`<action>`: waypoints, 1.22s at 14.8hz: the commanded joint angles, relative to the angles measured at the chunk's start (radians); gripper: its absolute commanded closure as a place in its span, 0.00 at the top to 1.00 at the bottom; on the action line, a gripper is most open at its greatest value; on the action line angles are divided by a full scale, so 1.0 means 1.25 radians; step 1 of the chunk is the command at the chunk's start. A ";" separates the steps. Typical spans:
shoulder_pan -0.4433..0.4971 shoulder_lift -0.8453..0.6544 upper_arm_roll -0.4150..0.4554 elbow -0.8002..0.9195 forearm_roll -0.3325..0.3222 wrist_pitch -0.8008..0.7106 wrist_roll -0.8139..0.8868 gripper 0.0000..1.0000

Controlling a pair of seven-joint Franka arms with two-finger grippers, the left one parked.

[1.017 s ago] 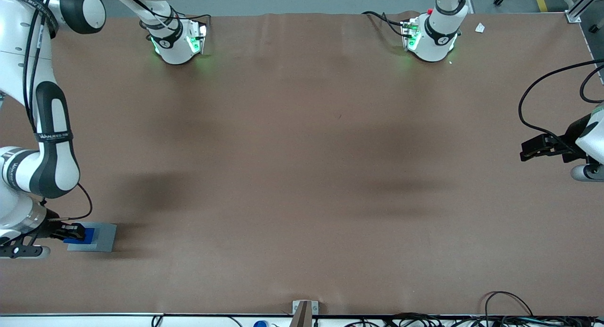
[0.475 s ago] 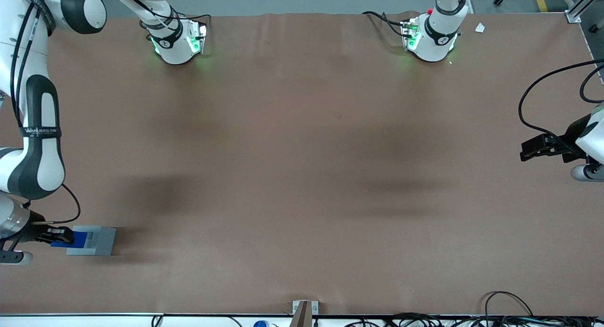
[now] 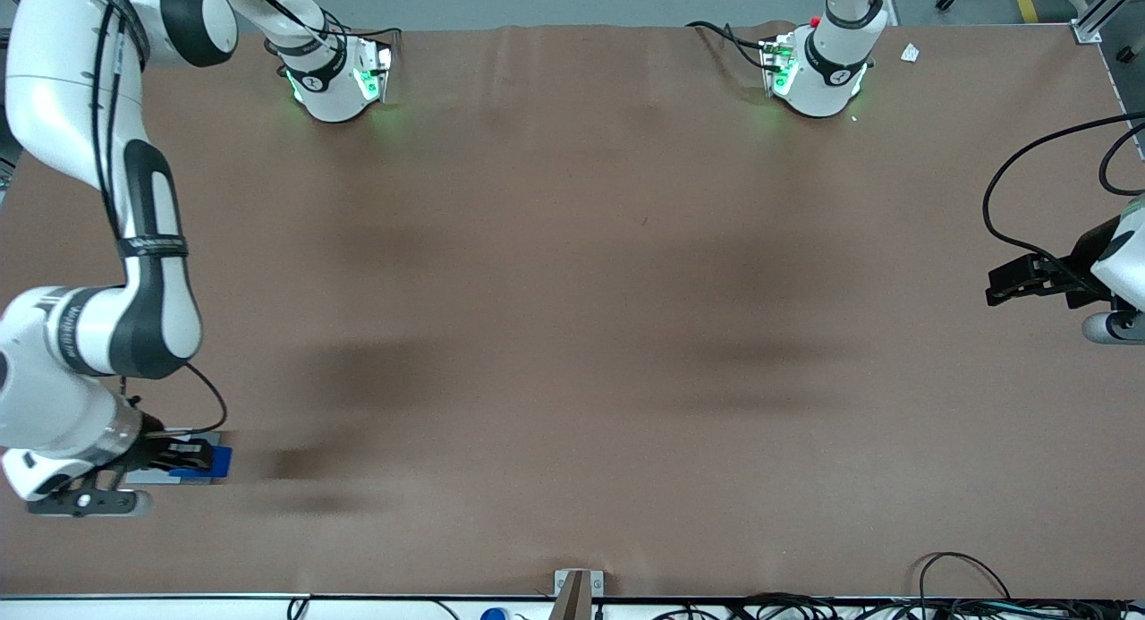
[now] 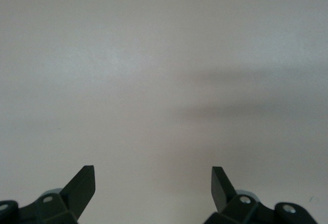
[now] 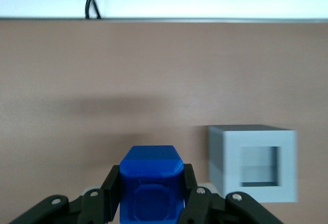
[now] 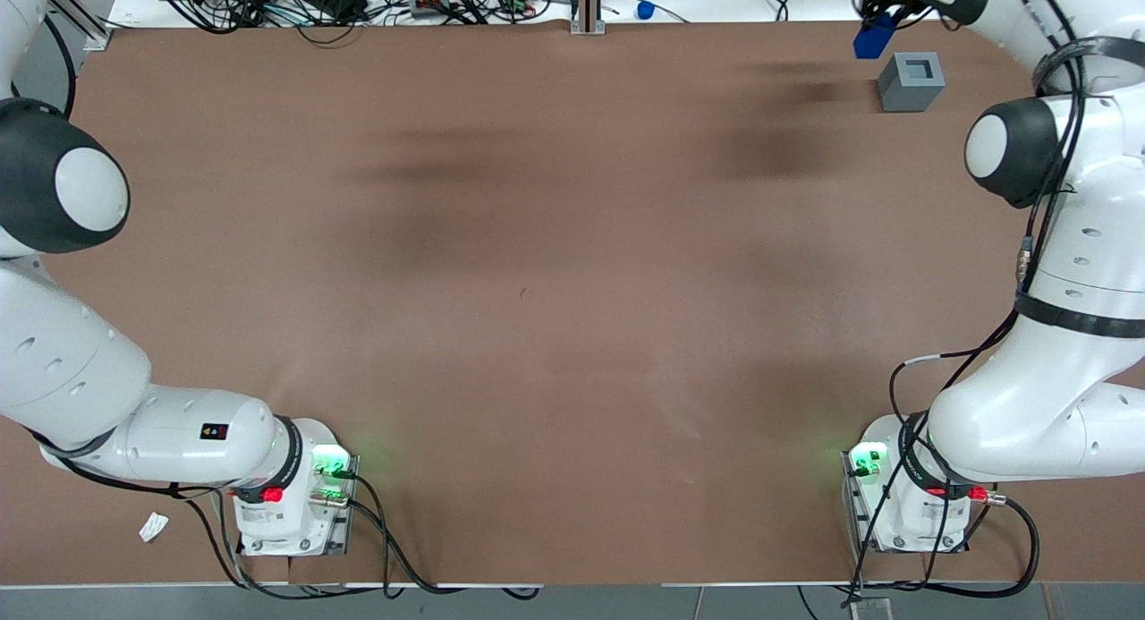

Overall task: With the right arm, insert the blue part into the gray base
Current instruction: 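Lift the blue block out of the gray base with the right gripper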

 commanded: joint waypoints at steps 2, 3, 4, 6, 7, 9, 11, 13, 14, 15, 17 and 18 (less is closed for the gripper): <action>0.020 0.034 0.003 0.013 -0.006 -0.007 0.042 0.01; 0.020 0.046 0.004 0.013 -0.004 -0.004 0.084 0.01; 0.017 0.060 0.004 0.013 0.004 0.000 0.154 0.01; 0.027 0.062 0.004 0.011 0.005 0.001 0.209 0.01; 0.028 0.066 0.003 0.008 0.002 0.006 0.209 0.01; 0.028 0.075 0.003 -0.006 -0.012 0.034 0.199 0.01; 0.037 0.076 0.003 -0.048 -0.041 0.122 0.186 0.01; 0.034 0.076 0.003 -0.051 -0.042 0.140 0.157 0.01; 0.034 0.076 0.003 -0.051 -0.040 0.144 0.124 0.00; 0.034 0.083 0.003 -0.052 -0.037 0.147 0.117 0.01; 0.037 0.086 0.003 -0.051 -0.036 0.149 0.122 0.01; 0.037 0.086 0.003 -0.051 -0.036 0.149 0.121 0.01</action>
